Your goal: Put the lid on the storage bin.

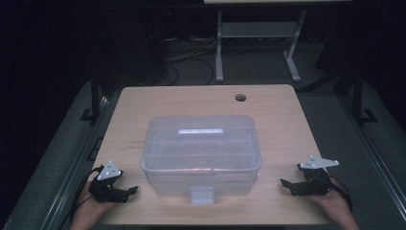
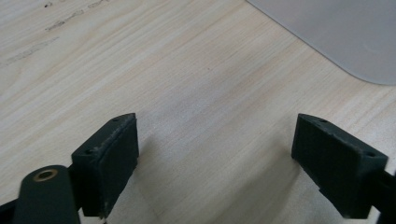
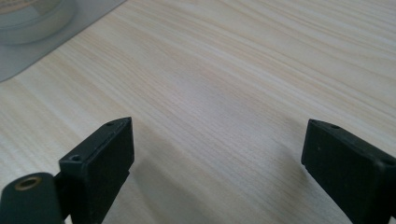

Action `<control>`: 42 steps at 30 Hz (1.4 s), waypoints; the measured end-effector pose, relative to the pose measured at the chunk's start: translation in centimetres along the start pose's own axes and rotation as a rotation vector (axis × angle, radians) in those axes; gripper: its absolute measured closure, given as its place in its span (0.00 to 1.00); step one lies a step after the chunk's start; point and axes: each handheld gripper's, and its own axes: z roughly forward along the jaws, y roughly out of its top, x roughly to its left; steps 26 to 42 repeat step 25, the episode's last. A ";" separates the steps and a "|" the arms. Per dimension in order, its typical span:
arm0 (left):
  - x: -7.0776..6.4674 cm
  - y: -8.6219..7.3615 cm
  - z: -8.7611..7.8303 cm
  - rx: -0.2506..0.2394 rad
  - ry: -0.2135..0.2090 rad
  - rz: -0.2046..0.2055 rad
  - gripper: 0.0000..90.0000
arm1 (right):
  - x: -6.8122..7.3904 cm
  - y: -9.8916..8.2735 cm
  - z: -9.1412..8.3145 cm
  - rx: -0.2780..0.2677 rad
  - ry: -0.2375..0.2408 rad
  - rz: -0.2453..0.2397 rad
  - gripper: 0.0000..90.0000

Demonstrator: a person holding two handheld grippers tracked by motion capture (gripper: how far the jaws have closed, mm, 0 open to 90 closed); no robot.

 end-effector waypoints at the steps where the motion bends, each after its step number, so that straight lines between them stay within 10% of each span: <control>1: 0.0 -0.1 0.1 -0.008 -0.005 -0.007 0.15 | 0.0 -0.1 0.1 0.000 -0.007 0.004 0.10; 14: 0.2 -0.7 0.4 -0.081 -0.029 -0.008 0.14 | -0.1 -0.3 0.5 -0.006 -0.019 0.015 0.05; 42: 0.3 -0.5 0.7 -0.080 -0.028 -0.008 0.14 | 0.2 -0.1 0.7 0.001 -0.047 0.046 0.03</control>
